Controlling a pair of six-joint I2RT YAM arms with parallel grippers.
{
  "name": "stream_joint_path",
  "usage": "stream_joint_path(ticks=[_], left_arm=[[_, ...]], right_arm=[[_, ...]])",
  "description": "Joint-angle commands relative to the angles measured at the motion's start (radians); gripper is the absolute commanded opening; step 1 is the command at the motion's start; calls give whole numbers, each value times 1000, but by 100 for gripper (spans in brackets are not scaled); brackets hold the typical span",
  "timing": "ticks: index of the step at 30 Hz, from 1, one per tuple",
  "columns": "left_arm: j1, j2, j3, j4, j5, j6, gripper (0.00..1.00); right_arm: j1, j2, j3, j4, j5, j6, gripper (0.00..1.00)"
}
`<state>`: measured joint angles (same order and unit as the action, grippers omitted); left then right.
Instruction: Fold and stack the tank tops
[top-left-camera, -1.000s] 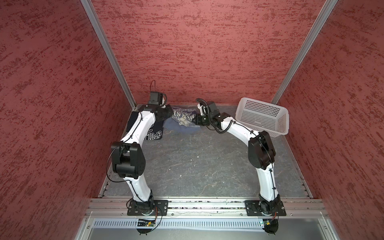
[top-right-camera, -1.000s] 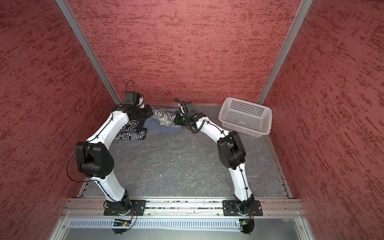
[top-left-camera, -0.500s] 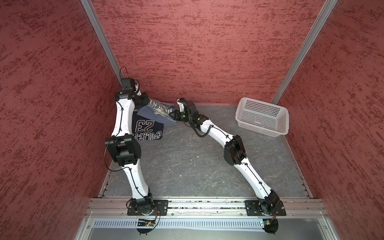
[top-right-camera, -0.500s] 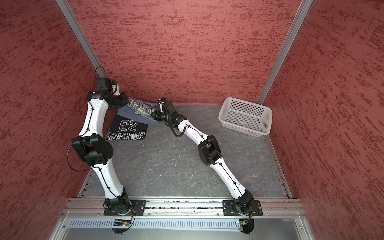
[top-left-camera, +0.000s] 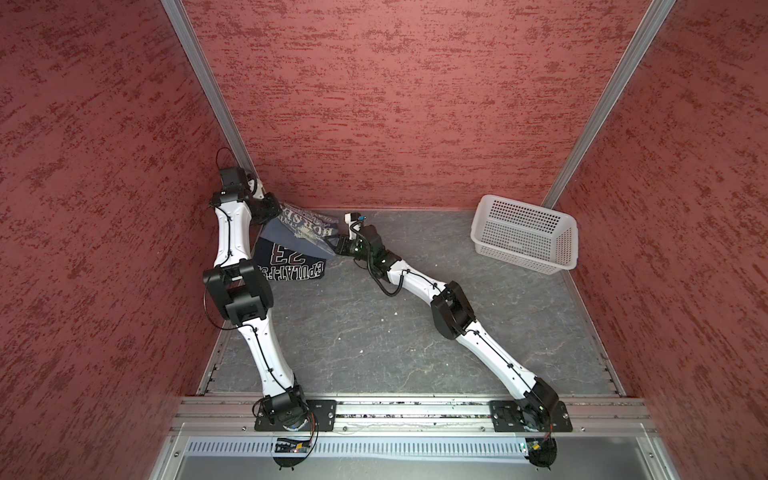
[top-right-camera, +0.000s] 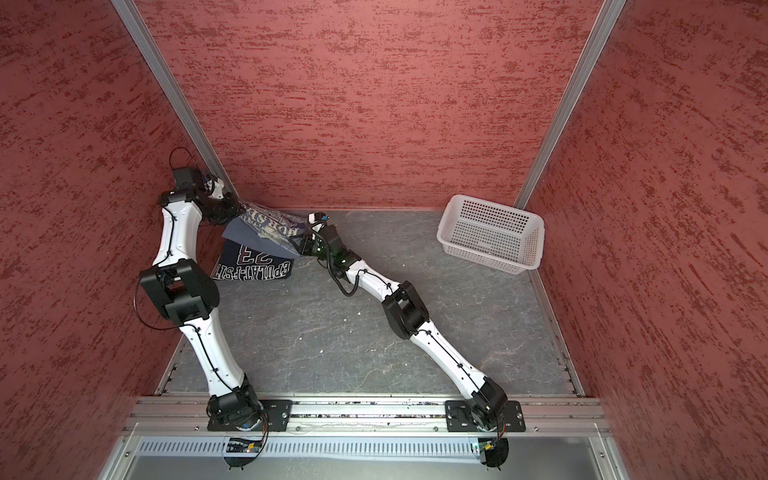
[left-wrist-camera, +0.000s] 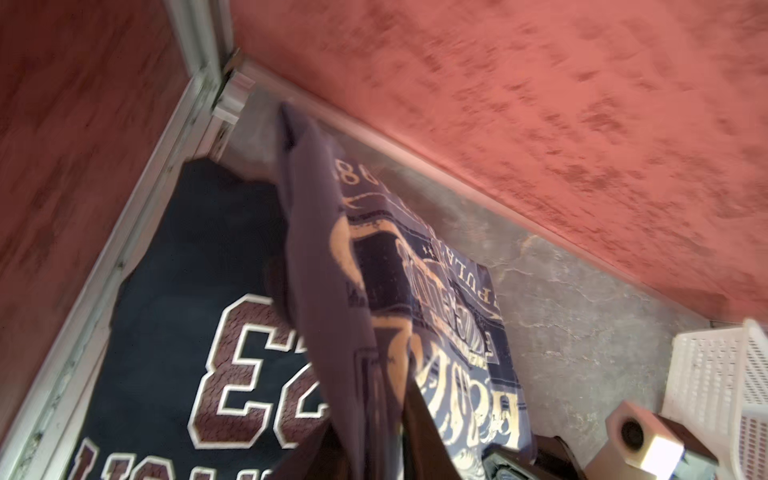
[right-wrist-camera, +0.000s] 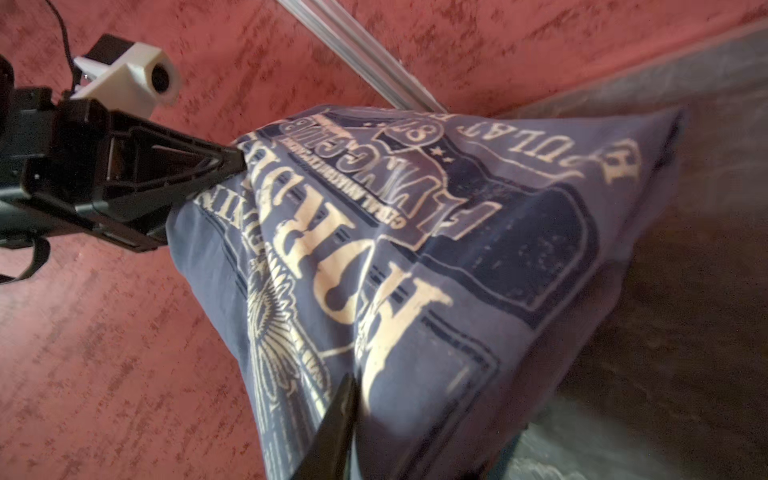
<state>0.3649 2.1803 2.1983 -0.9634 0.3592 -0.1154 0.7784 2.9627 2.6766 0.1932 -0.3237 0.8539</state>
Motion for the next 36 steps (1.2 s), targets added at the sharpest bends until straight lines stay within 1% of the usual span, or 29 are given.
stream_joint_path(ticks=[1, 3, 4, 6, 7, 9, 12, 14, 15, 17, 18, 19, 20, 22, 24, 26, 29, 31, 33, 36], left_arm=[[43, 20, -70, 23, -111, -30, 43], [49, 18, -95, 11, -183, -50, 62], [46, 16, -97, -2, -214, -41, 71], [32, -4, -99, -18, -295, -30, 83], [23, -24, -108, -15, -324, -21, 85], [13, -67, -125, -10, -354, -17, 87], [-5, -143, -150, -8, -358, -22, 87], [-21, -221, -204, 14, -349, -31, 88], [-32, -276, -259, 42, -339, -36, 88], [-58, -412, -407, 137, -322, -51, 88], [-74, -498, -506, 203, -320, -57, 88], [-93, -587, -617, 278, -331, -67, 98], [-110, -665, -717, 348, -344, -77, 100], [-147, -842, -948, 522, -344, -95, 100], [-189, -977, -1132, 646, -362, -115, 99], [-233, -1064, -1278, 741, -354, -100, 100], [-323, -1110, -1444, 871, -374, -44, 100], [-385, -1093, -1526, 959, -392, 28, 100], [-445, -1065, -1606, 1098, -411, 126, 100], [-457, -986, -1685, 1284, -329, 196, 100]], right_arm=[[23, 29, 21, -19, 11, 22, 47], [30, 6, 19, -101, 25, 5, 72], [32, -17, 10, -139, 35, -9, 80], [30, -74, -30, -203, 54, -31, 89], [30, -115, -67, -226, 66, -45, 91], [30, -195, -148, -257, 86, -76, 94], [30, -311, -245, -355, 132, -131, 97], [28, -389, -312, -414, 157, -166, 98], [27, -442, -367, -432, 176, -189, 99], [26, -566, -525, -427, 204, -244, 99], [25, -650, -640, -393, 224, -278, 99], [20, -737, -770, -352, 261, -303, 98], [12, -817, -874, -310, 293, -318, 99], [-25, -991, -1136, -203, 343, -357, 99], [-70, -1148, -1353, -125, 395, -409, 99], [-118, -1292, -1533, -76, 448, -482, 99], [-182, -1482, -1744, -46, 555, -623, 99], [-220, -1587, -1839, -40, 669, -705, 99], [-278, -1670, -1933, -20, 758, -784, 98], [-391, -1757, -2086, 105, 814, -877, 98]])
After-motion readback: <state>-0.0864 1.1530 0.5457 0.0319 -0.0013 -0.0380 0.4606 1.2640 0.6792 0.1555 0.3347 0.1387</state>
